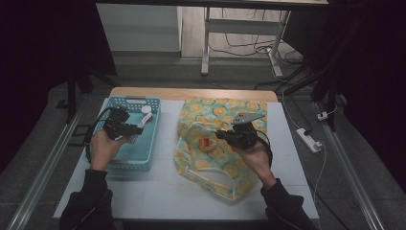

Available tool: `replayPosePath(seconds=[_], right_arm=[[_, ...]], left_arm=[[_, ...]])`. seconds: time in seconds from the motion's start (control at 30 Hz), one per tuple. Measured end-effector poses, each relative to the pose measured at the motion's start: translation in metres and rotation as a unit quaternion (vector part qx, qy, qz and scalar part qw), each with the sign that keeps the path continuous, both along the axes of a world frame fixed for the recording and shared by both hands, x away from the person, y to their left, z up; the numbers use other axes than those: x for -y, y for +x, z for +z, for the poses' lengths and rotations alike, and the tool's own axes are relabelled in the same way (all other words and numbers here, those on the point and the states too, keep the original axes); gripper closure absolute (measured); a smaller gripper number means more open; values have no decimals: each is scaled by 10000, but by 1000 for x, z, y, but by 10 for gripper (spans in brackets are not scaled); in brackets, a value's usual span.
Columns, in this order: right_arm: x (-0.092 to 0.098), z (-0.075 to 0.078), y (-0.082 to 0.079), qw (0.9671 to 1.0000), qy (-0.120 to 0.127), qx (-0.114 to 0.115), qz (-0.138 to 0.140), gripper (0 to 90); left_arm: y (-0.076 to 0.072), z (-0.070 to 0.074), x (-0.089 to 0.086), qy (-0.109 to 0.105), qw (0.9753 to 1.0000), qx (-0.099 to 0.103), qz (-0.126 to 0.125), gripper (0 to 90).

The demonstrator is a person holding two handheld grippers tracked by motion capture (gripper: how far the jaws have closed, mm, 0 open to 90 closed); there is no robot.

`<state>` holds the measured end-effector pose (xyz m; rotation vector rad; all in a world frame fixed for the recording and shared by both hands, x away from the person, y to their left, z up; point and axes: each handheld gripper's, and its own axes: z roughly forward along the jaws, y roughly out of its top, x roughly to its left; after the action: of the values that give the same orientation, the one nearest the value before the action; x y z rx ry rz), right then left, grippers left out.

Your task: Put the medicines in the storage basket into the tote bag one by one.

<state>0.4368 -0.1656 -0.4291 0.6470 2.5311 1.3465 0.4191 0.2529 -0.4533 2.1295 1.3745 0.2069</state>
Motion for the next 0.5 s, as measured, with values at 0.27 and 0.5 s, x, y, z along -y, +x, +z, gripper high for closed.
replayPosePath(seconds=[0.27, 0.5], right_arm=[[0, -2, 1, 10000, -9, -11, -4, 896], [-1, 0, -2, 10000, -5, 24, -2, 896]], left_arm=[[-10, 17, 13, -65, 9992, 197, -330, 709], [-18, 27, 29, -202, 9973, 278, -647, 709]])
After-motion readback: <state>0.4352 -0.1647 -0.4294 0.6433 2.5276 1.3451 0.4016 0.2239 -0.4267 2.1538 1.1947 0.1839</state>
